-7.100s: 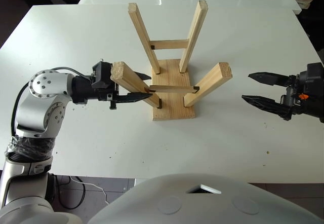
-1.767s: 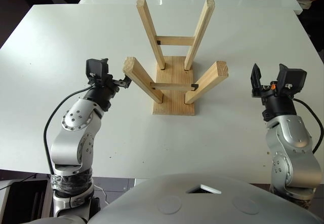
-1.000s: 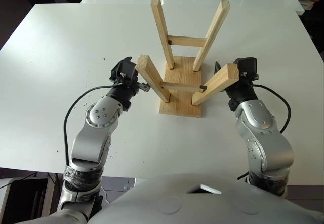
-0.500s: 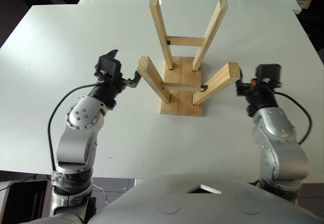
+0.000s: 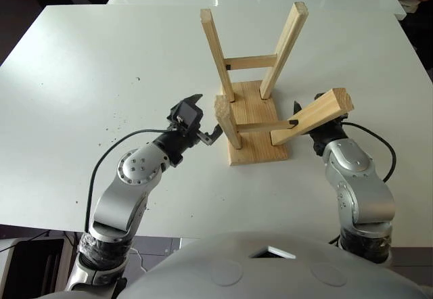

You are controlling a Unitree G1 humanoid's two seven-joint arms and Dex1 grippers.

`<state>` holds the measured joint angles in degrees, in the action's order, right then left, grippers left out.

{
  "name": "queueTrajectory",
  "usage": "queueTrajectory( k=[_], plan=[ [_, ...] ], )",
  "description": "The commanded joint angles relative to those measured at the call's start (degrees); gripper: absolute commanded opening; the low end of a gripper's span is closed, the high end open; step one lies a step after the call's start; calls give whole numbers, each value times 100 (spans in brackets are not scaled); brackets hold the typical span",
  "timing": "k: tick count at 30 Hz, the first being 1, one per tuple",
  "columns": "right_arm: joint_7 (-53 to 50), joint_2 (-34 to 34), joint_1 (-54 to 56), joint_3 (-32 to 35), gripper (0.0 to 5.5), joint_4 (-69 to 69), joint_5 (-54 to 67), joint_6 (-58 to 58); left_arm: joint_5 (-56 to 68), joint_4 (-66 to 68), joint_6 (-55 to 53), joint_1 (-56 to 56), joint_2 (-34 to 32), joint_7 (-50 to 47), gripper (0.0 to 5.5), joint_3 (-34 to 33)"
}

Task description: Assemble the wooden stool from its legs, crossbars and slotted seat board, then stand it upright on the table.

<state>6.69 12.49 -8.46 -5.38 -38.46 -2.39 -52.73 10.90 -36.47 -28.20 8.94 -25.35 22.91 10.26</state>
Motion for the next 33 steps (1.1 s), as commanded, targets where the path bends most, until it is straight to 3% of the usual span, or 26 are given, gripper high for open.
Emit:
queueTrajectory(
  k=[1,5,8,12,15,19,26,33],
  plan=[
    [810,1222,-771,360,341,243,-41,604,-100,308,483,53,-187,254,440,-123],
    [2211,2858,-1655,817,341,428,9,1425,-173,729,964,-186,-293,414,440,-326],
    [3246,3382,-2040,1103,341,218,572,1782,-409,1562,1586,-836,-257,473,440,-377],
    [3830,3355,-2045,969,341,-279,1266,1736,-522,2696,2699,-1696,-11,942,440,-53],
    [3913,3252,-1759,544,296,-514,1488,1632,-545,3635,3536,-2076,129,1475,440,258],
    [3761,3017,-1366,-255,242,-702,1521,1406,-779,4418,4423,-1972,53,1995,440,611],
    [3285,2665,-1123,-1296,144,-430,1201,1332,-1427,5190,5592,-1717,82,2081,440,1055],
    [2605,2557,-829,-1121,31,982,558,1871,-1579,4568,5745,-1345,80,2076,440,1343]
  ],
)
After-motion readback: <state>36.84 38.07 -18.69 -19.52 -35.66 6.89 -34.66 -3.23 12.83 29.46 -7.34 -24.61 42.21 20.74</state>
